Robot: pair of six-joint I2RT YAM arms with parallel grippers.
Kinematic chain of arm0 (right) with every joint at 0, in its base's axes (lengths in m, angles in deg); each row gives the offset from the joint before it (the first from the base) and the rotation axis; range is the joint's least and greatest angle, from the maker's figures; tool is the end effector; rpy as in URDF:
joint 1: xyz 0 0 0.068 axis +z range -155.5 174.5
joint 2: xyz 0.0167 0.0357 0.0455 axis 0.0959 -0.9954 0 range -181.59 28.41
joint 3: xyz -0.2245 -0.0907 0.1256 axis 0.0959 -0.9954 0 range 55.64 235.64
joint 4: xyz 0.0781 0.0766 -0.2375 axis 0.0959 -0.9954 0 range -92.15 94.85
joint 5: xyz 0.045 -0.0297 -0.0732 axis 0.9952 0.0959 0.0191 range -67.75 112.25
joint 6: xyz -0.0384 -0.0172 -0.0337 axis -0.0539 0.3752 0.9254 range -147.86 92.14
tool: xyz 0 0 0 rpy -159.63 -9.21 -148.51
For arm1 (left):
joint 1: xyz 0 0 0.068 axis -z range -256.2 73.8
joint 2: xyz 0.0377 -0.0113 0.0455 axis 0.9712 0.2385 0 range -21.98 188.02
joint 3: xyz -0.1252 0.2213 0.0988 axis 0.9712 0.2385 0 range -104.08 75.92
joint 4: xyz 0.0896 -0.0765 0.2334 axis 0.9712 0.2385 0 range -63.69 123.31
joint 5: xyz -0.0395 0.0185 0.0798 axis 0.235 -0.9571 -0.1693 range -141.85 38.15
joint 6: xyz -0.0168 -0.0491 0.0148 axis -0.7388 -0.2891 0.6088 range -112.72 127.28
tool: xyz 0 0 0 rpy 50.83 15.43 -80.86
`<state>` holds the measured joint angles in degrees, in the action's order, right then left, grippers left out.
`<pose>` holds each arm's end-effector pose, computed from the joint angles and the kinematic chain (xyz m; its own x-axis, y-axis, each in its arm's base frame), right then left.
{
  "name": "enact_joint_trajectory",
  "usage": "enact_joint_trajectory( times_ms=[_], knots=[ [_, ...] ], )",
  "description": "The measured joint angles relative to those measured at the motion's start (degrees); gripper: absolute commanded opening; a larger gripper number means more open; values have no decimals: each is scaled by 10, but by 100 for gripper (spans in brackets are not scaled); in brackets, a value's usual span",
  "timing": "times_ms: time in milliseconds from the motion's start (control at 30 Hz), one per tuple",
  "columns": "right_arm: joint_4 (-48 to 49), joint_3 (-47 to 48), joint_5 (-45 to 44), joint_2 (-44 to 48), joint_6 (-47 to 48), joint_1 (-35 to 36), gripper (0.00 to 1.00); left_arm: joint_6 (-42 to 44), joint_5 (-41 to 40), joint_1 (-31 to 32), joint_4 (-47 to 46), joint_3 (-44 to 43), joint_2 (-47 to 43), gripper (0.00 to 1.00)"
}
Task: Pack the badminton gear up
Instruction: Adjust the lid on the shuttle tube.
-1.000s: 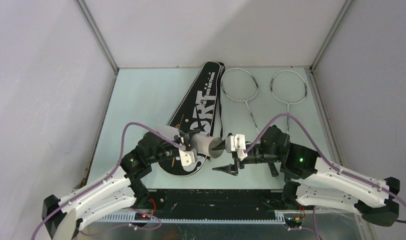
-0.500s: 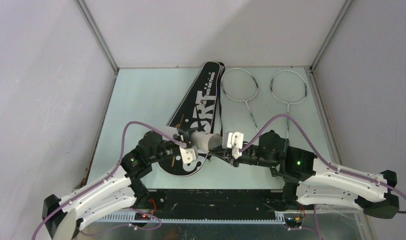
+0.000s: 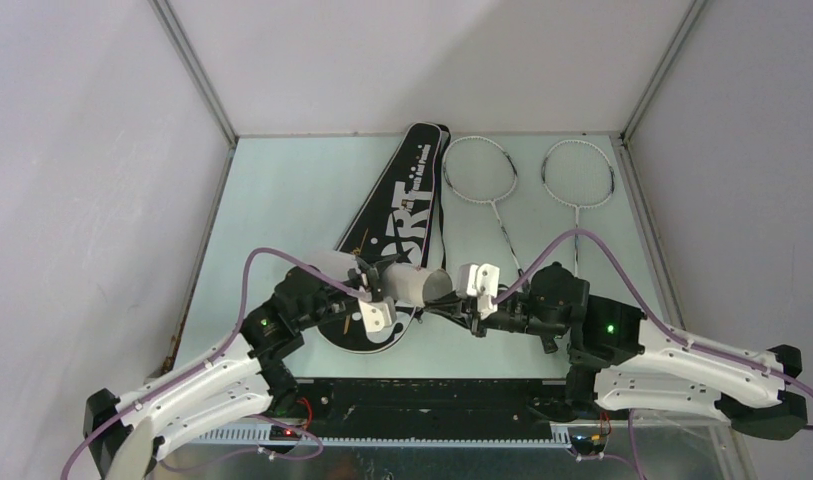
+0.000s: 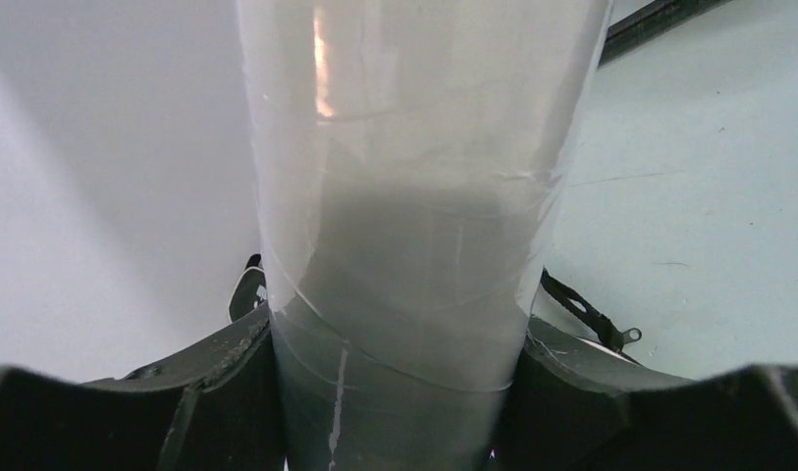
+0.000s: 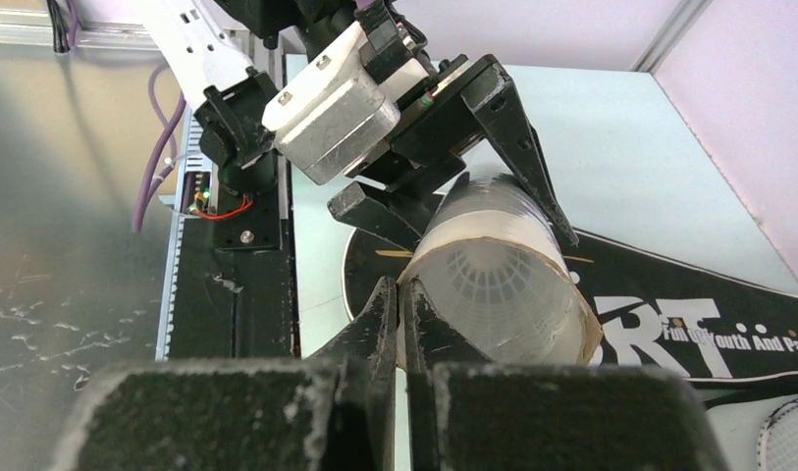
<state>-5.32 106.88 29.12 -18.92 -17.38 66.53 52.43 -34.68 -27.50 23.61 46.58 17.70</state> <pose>0.0545 0.1822 0.3723 0.1454 -0.1373 -0.9798 -0.9708 0.1710 -0.1680 0.1080 -0.1390 0.2828 0.5840 0.3616 -0.7268 0.7045 0.2189 0.6751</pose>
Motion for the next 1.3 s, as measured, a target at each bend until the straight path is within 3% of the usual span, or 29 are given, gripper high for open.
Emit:
enact_joint_trajectory(
  times_ms=[667,1300],
  knots=[
    [-62,-1,85,82,-6,-29,0,19,14,-5,57,5,-2,47],
    [-89,39,-24,-25,47,11,0,-17,19,-9,38,10,-12,49]
  ],
)
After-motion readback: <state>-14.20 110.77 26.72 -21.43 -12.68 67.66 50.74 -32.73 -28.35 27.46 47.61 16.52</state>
